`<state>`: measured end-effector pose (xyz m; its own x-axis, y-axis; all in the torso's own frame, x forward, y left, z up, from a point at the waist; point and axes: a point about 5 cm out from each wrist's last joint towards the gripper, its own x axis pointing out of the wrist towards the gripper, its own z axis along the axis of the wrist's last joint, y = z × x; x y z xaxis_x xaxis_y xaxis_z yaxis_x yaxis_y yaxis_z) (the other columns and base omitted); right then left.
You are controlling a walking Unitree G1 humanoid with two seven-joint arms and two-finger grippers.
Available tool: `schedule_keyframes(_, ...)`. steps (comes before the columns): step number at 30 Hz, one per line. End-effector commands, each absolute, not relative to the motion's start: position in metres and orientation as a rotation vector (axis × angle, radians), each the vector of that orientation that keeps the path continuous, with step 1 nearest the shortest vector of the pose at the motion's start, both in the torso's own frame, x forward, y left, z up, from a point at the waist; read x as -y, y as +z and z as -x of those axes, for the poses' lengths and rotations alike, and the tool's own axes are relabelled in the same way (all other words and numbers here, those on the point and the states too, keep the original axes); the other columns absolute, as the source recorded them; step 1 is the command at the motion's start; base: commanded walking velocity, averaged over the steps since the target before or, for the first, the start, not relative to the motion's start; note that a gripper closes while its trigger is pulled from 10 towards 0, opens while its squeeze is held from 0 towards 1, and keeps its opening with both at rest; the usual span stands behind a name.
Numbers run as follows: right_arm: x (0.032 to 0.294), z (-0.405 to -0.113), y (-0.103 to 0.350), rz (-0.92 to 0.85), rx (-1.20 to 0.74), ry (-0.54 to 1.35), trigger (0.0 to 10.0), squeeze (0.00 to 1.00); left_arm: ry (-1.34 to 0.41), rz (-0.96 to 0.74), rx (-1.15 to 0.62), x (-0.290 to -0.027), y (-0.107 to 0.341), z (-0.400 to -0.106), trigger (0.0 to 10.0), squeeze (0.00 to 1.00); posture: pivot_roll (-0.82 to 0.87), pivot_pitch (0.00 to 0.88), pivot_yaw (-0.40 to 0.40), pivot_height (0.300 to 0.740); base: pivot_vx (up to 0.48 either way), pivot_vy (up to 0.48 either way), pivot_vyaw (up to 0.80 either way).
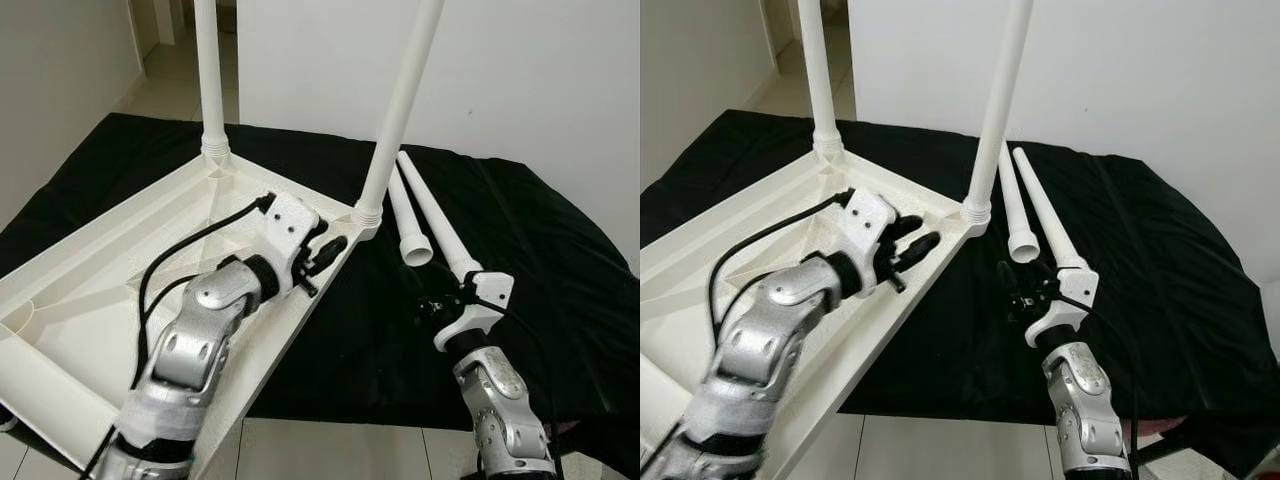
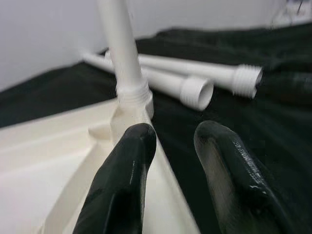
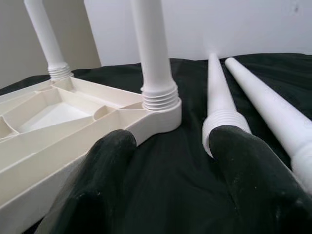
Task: Building children table
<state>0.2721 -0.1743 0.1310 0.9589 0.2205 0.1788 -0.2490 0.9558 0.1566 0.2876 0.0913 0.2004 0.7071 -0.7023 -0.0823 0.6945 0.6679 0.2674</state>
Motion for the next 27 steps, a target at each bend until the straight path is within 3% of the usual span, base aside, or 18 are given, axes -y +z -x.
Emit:
schedule_keyframes(1,0.179,-0.272,0.129,-0.170,0.158,0.225,10.0,0.00,-0.826,-0.307,0.003,-0.092,0.198,-0.283,10.0,0.00,-0.01,0.000,-0.076,0.740,0.000,0.000,0.00)
schedule_keyframes(9,0.179,-0.272,0.130,-0.166,0.159,0.229,10.0,0.00,-0.801,-0.416,-0.064,-0.112,0.187,-0.280,10.0,0.00,0.00,0.000,-0.082,0.740,0.000,0.000,0.00)
schedule_keyframes(12,0.179,-0.272,0.130,-0.158,0.156,0.234,10.0,0.00,-0.791,-0.473,-0.195,-0.133,0.173,-0.278,10.0,0.00,0.00,0.000,-0.085,0.740,0.000,0.000,0.00)
schedule_keyframes(27,0.187,-0.272,0.132,-0.131,0.156,0.232,10.0,0.00,-0.902,-0.509,-0.379,-0.151,0.155,-0.258,10.0,0.00,-0.01,0.000,-0.097,0.740,0.000,0.000,0.00)
